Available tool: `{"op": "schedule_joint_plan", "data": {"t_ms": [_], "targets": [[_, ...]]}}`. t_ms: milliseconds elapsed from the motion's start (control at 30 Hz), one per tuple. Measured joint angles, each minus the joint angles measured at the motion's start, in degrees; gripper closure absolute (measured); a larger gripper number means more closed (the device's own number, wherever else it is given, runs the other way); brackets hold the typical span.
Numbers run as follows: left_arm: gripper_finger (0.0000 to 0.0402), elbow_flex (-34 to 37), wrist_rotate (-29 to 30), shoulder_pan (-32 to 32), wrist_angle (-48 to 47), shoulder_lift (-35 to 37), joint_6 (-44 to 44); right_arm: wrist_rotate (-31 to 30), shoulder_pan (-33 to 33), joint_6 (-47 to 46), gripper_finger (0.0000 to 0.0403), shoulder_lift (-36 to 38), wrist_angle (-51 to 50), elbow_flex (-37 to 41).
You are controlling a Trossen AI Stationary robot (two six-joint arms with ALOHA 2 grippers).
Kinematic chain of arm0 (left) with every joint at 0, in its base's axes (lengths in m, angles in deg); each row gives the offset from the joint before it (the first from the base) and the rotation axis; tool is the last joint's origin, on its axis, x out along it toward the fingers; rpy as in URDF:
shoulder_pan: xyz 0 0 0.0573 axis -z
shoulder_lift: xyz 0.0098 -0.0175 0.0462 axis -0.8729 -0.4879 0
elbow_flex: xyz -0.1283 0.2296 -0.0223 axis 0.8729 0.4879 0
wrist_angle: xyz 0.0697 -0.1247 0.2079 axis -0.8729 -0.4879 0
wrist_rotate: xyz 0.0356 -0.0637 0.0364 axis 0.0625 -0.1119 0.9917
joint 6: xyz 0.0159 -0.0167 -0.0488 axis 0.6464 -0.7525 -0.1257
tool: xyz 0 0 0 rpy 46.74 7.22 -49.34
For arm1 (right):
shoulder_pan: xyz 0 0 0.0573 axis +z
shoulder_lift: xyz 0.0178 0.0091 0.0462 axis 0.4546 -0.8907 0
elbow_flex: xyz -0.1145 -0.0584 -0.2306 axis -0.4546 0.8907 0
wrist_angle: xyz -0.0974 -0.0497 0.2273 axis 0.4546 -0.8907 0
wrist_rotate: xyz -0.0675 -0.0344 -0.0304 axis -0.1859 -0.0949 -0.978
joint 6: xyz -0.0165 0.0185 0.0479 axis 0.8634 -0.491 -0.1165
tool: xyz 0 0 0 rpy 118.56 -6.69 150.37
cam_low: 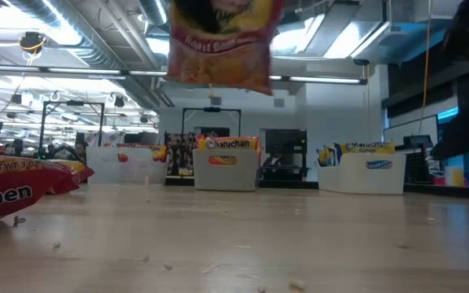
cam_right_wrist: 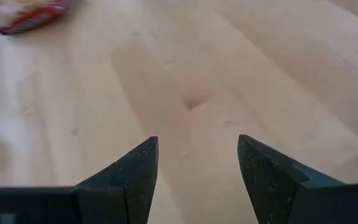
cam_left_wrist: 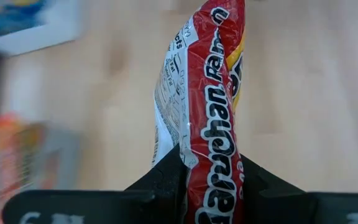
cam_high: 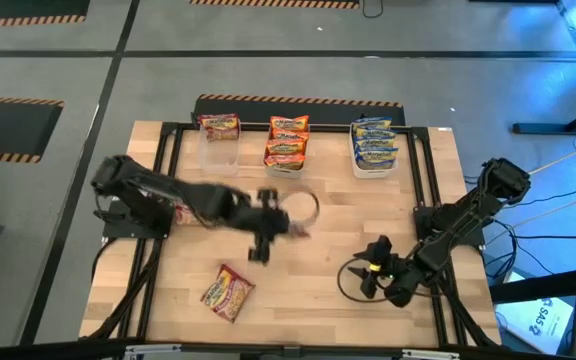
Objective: Sort Maruchan noodles
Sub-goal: Put the red noodle pack into the transparent bin
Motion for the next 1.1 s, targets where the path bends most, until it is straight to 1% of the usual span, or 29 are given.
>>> {"op": "schedule_joint_plan", "data": {"t_ms": [200,267,400,467,600,767,800,900,933,1067,1100], "targets": [[0.0332,7.68,0.07,-12.89,-1.14,11.47,5.06,0.06,-2.90,3.43,0.0198,-1.16,-0.01,0.00],[0.0332,9.83,-0.99,-18.45,-1.30,14.33,7.78,0.02,-3.44,5.07,0.0198,-1.44,0.05,0.00],[0.0332,13.91,-0.72,-30.39,-2.76,18.36,14.33,0.11,-4.33,6.09,0.0198,-2.16,-0.09,0.02],[0.0332,15.21,-1.55,-36.11,-3.08,18.63,18.52,0.24,-4.26,5.60,0.0198,-2.24,0.21,0.00],[0.0333,17.75,-4.59,-47.11,-3.21,18.49,24.18,-0.09,-4.21,3.51,0.0198,-2.36,0.42,0.00],[0.0333,20.14,-6.67,-57.17,-3.02,16.22,32.48,-0.50,-4.21,2.98,0.0198,-2.36,0.44,0.00],[0.0333,20.42,-7.48,-58.68,-2.25,15.92,33.78,-0.66,-4.21,2.98,0.0198,-2.36,0.47,0.00],[0.0333,22.55,-14.10,-62.01,0.48,14.85,39.27,-2.26,-4.21,2.92,0.0198,-2.36,0.51,0.00],[0.0333,23.21,-14.92,-62.78,0.35,14.57,41.28,-2.66,-4.21,2.90,0.0198,-2.36,0.54,0.00],[0.0333,24.07,-12.50,-64.85,3.70,12.41,44.05,-3.50,-4.21,2.90,0.0198,-2.36,1.68,0.00],[0.0333,24.34,-12.90,-65.35,4.07,11.81,44.02,-3.49,-4.21,2.87,0.0198,-2.36,2.11,0.00]]}}
